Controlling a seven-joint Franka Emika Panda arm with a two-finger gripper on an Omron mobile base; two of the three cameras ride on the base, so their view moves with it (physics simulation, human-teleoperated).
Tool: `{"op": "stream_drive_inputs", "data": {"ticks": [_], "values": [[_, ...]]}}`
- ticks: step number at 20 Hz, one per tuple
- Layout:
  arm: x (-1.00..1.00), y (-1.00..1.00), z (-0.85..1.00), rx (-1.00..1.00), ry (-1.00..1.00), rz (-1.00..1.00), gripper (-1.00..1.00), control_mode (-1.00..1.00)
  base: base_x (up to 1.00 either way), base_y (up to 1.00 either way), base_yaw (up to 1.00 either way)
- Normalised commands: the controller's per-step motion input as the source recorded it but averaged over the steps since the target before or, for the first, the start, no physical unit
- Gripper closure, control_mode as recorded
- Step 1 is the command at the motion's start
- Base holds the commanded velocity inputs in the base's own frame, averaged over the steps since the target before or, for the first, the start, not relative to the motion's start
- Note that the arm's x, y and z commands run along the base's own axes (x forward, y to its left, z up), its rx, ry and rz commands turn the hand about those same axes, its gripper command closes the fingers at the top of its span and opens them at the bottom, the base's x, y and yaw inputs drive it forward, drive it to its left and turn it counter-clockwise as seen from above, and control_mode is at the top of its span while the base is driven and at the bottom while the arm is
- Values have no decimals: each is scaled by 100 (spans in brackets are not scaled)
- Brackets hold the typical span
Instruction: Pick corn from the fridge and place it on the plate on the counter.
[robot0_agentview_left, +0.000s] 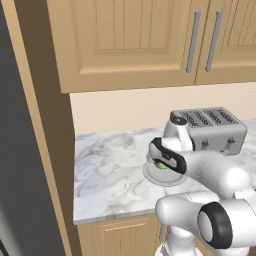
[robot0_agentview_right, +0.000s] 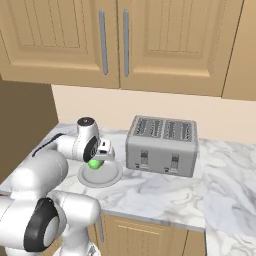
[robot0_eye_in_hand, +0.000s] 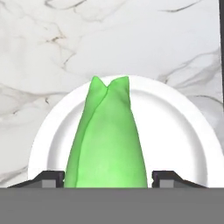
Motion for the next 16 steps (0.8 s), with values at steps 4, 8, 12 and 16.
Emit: {"op": "stream_drive_inputs", "data": {"ticks": [4, 8, 12, 16], "values": [[-6, 0, -11, 0, 5, 0, -100, -100, 0, 0, 0], [-49, 0, 0, 0, 0, -5, -100, -100, 0, 0, 0], [-69, -1, 26, 0, -1, -4, -100, -100, 0, 0, 0], [-39, 1, 70, -3, 0, 0, -100, -100, 0, 0, 0]]}}
